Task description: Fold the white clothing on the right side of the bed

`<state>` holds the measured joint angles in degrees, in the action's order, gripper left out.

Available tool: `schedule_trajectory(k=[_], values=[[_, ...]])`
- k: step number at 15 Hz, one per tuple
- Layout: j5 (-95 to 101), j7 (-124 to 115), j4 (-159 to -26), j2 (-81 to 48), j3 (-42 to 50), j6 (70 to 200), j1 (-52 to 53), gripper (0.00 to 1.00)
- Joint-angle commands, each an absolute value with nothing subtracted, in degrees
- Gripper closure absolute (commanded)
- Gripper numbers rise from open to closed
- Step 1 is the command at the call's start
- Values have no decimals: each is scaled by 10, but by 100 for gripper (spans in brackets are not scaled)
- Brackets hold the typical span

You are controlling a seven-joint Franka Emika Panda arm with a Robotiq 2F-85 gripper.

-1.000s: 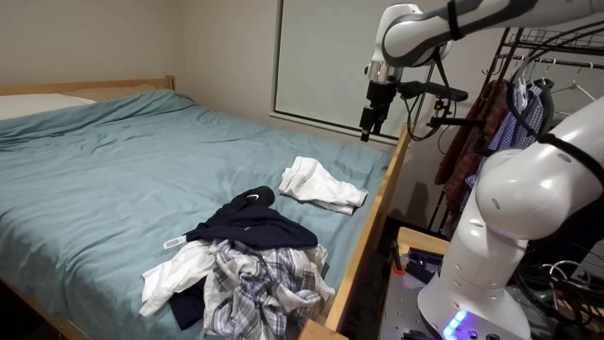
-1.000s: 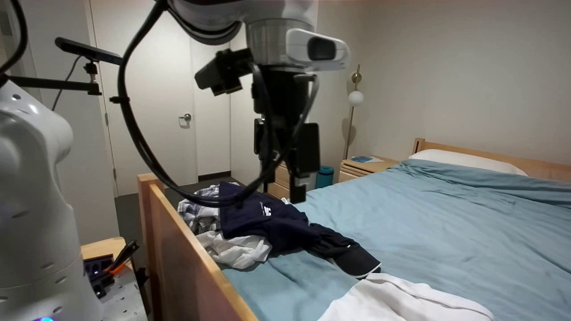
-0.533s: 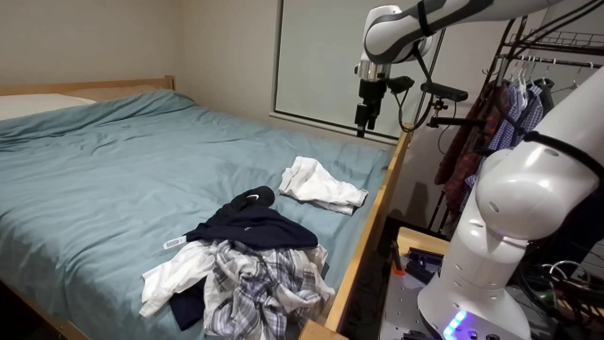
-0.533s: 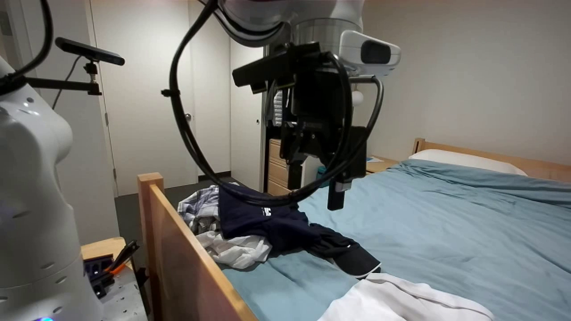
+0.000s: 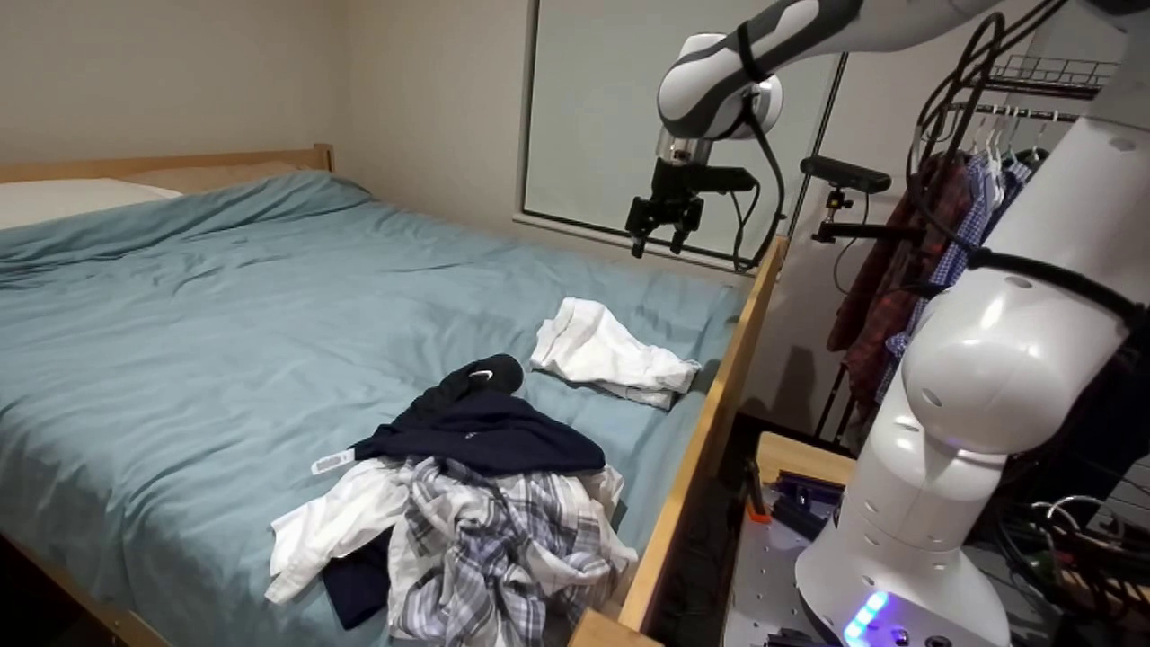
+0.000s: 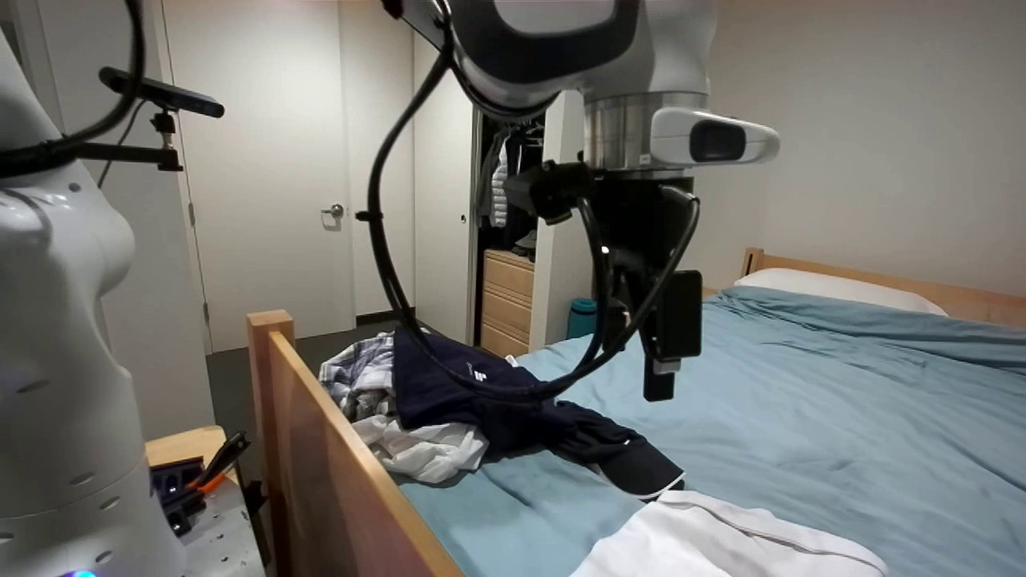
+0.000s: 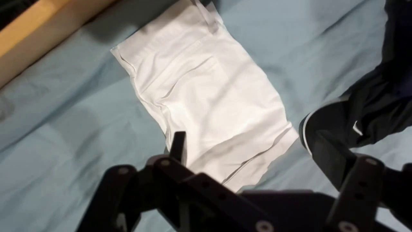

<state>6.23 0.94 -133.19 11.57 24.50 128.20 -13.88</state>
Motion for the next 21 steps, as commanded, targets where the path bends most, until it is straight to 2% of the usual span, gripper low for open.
schedule_trajectory(k=[1, 5, 6, 9, 10, 16, 21], values=[[24, -97, -1236, -4, 211, 1310, -153, 0], [-1, -204, -1150, -65, 196, 1252, -150, 0], [32, -179, -1188, -46, 196, 1291, -150, 0], [29, -183, -1176, -60, 194, 1287, -149, 0], [56, -269, -1168, -80, 199, 1310, -143, 0], [38, -441, -1072, -199, 213, 1292, -143, 0], [44, -525, -953, -303, 220, 1222, -138, 0]])
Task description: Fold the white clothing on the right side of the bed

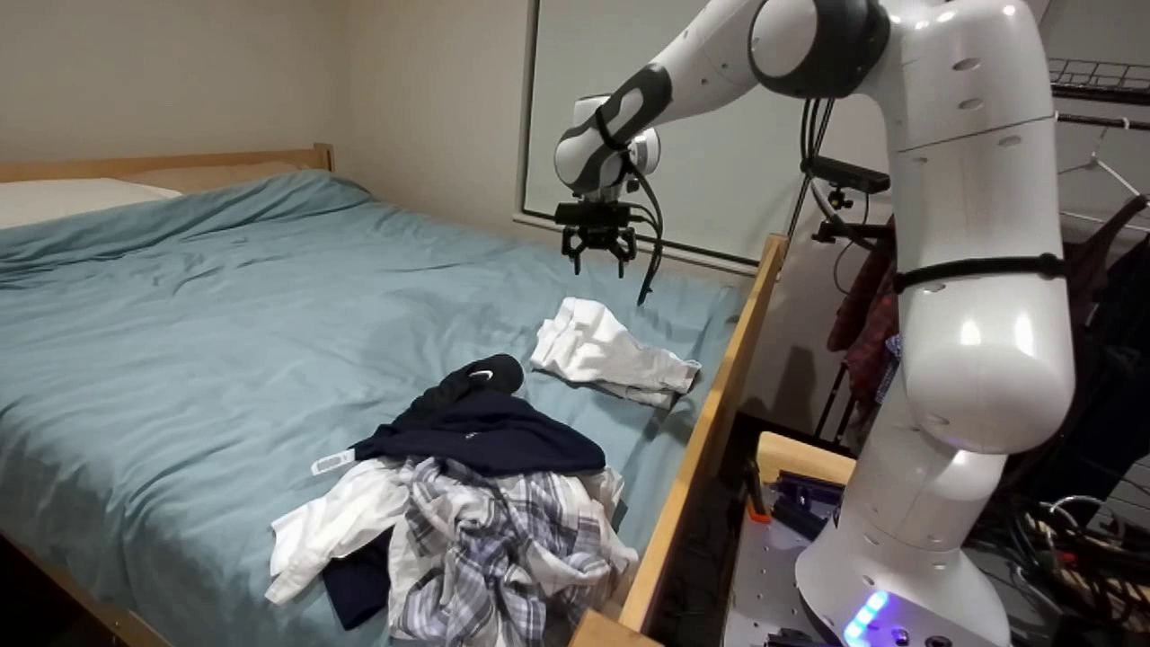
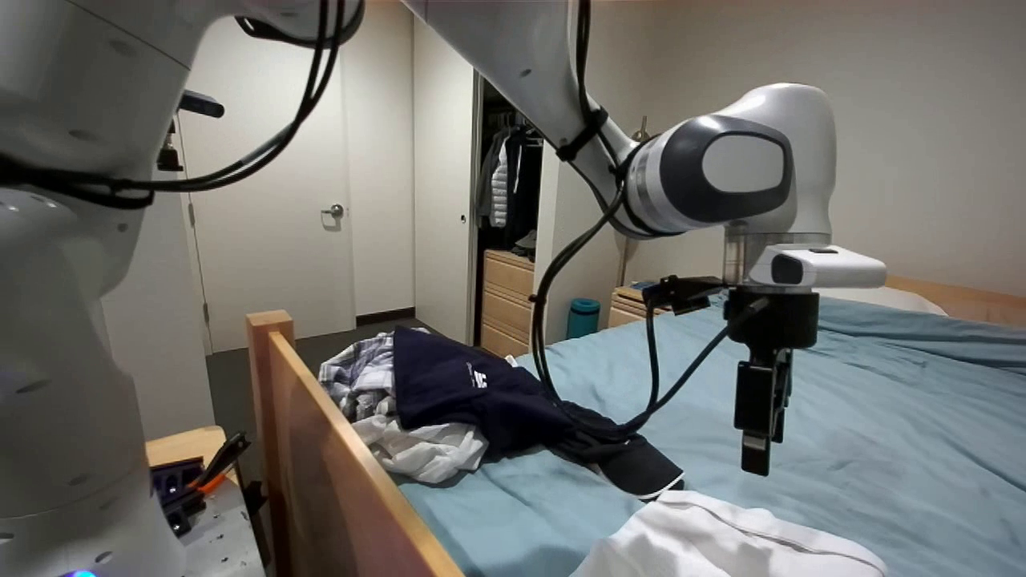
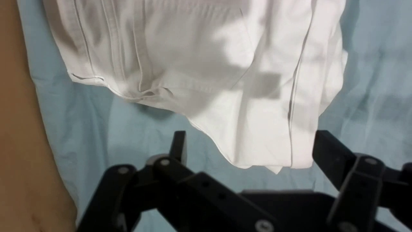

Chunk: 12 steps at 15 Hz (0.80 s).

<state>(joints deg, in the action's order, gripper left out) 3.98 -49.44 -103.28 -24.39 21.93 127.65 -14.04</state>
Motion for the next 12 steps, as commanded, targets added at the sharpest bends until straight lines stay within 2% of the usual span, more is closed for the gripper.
schedule_trajectory(k=[1, 5, 9, 12], values=[[42, -524, -935, -317, 215, 1213, -139, 0], [29, -491, -901, -332, 190, 1177, -141, 0], [38, -506, -909, -333, 192, 1192, -135, 0], [48, -554, -865, -378, 201, 1156, -123, 0]])
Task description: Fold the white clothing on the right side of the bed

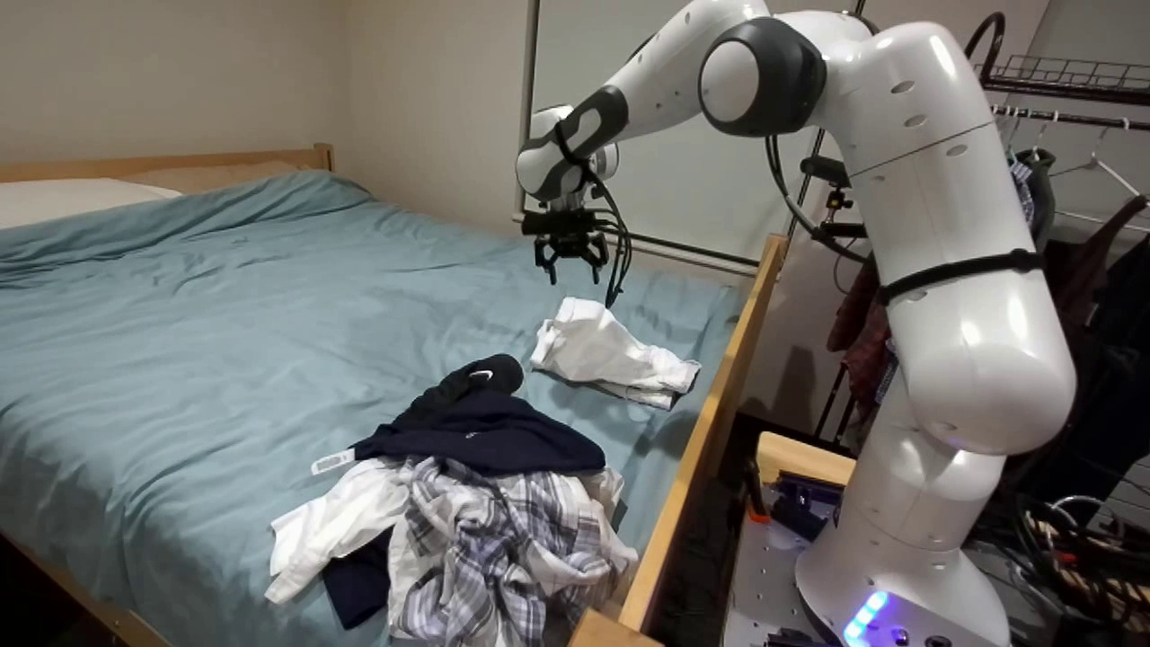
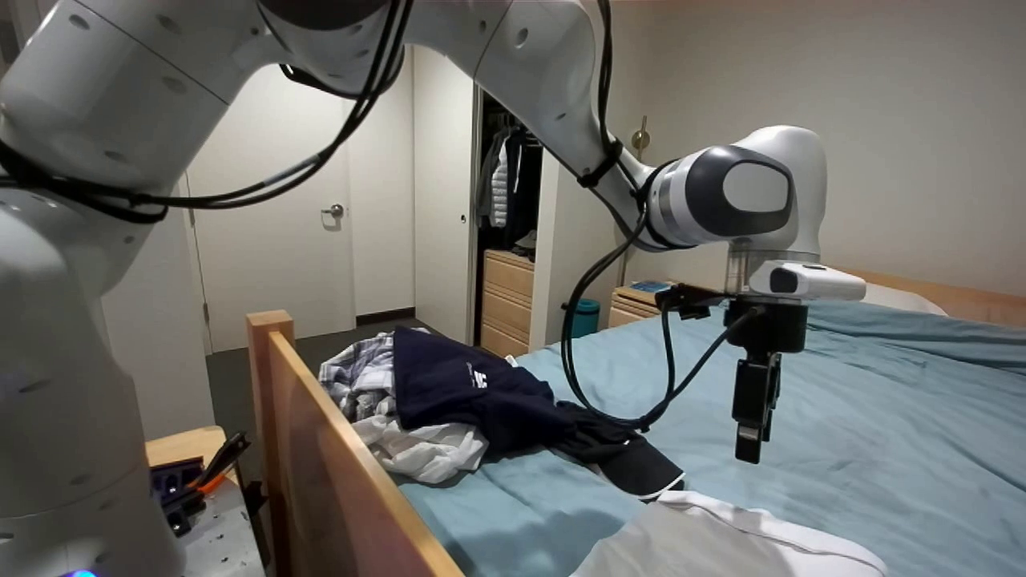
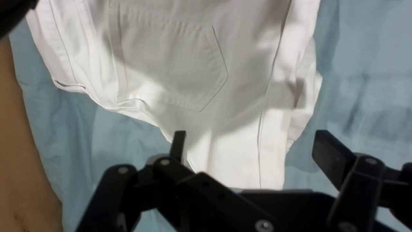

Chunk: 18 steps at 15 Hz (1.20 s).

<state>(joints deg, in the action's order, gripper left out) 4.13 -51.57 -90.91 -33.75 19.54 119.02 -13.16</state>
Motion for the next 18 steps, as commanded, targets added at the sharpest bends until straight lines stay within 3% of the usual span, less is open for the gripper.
schedule_trajectory(k=[1, 9, 18], values=[[44, -563, -852, -393, 198, 1151, -124, 0], [53, -641, -755, -497, 204, 1121, -113, 0], [104, -704, -740, -547, 216, 1122, -103, 0]])
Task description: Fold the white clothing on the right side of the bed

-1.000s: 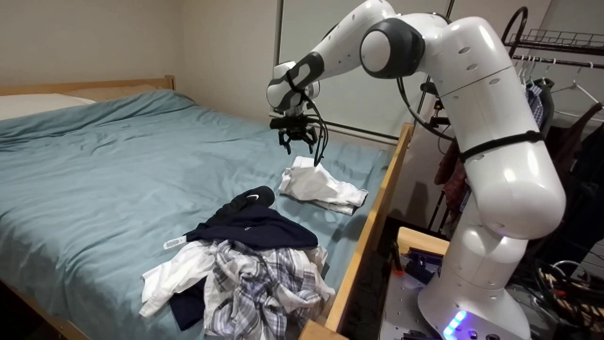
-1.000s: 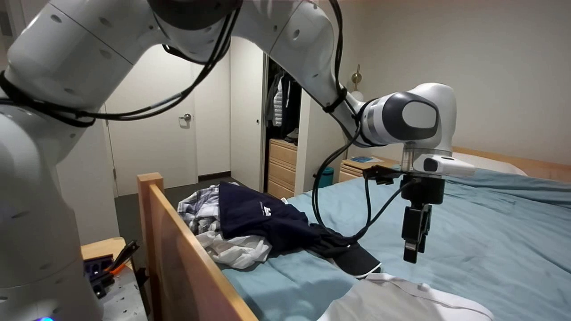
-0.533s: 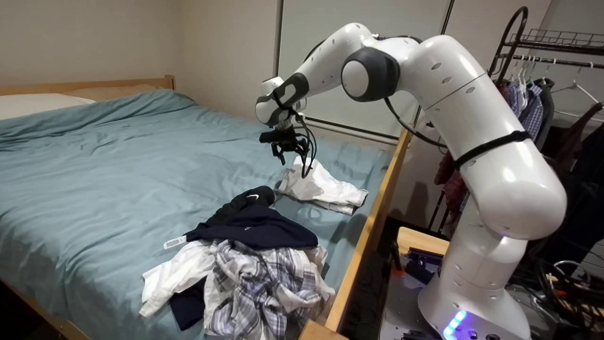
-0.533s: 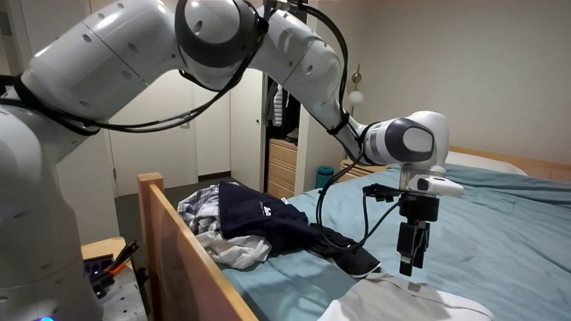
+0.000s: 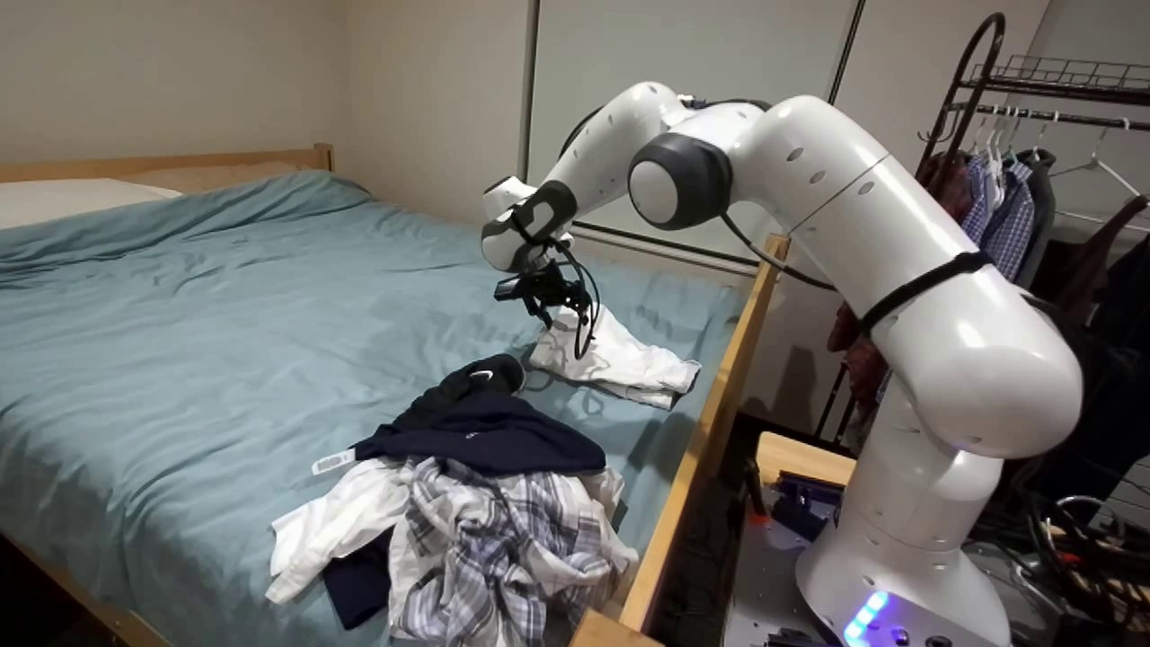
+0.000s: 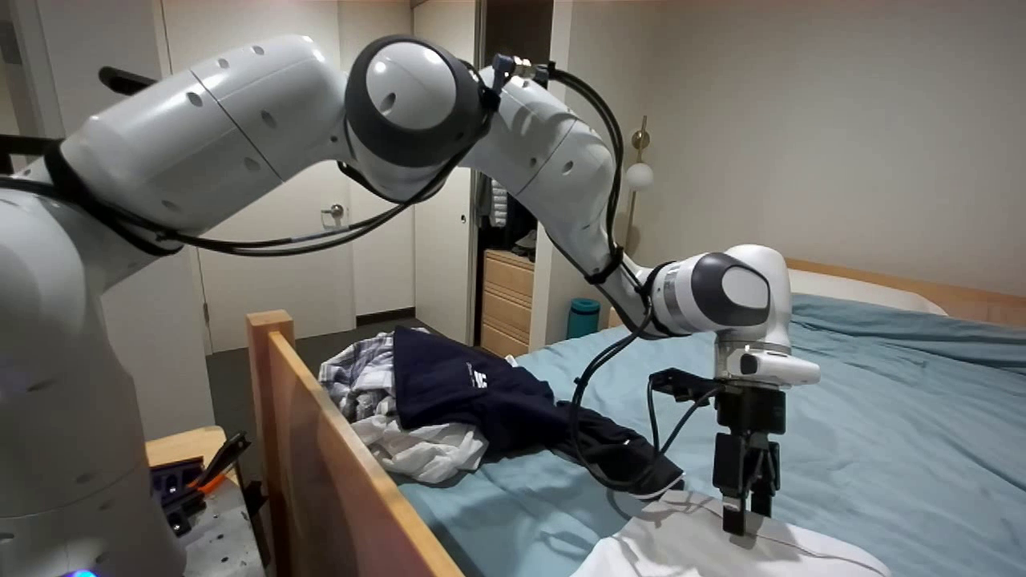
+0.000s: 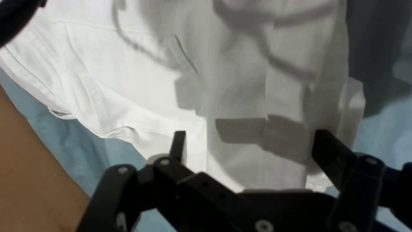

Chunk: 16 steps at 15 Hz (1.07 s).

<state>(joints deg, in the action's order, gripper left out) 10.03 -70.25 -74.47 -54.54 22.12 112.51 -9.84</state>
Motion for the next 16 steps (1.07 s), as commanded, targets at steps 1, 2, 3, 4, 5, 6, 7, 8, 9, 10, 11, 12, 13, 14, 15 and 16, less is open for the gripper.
schedule_trajectory(k=[1, 2, 3, 4, 5, 6, 7, 8, 9, 10, 11, 12, 13, 14, 15, 16], values=[[104, -704, -739, -549, 216, 1123, -102, 0], [104, -704, -739, -550, 216, 1123, -102, 0], [104, -704, -739, -550, 216, 1123, -102, 0], [104, -704, -739, -550, 216, 1123, -102, 0], [104, -704, -739, -550, 216, 1123, -102, 0], [109, -711, -728, -558, 219, 1101, -96, 0], [111, -719, -729, -560, 221, 1105, -91, 0], [113, -720, -731, -560, 220, 1111, -88, 0], [114, -720, -732, -558, 220, 1117, -84, 0], [113, -719, -733, -557, 218, 1118, -82, 0], [114, -726, -732, -558, 220, 1121, -78, 0], [115, -730, -732, -558, 220, 1124, -75, 0], [116, -734, -727, -560, 221, 1122, -73, 0], [115, -734, -719, -566, 220, 1113, -74, 0], [116, -737, -711, -572, 221, 1103, -74, 0], [117, -743, -703, -581, 224, 1088, -73, 0]])
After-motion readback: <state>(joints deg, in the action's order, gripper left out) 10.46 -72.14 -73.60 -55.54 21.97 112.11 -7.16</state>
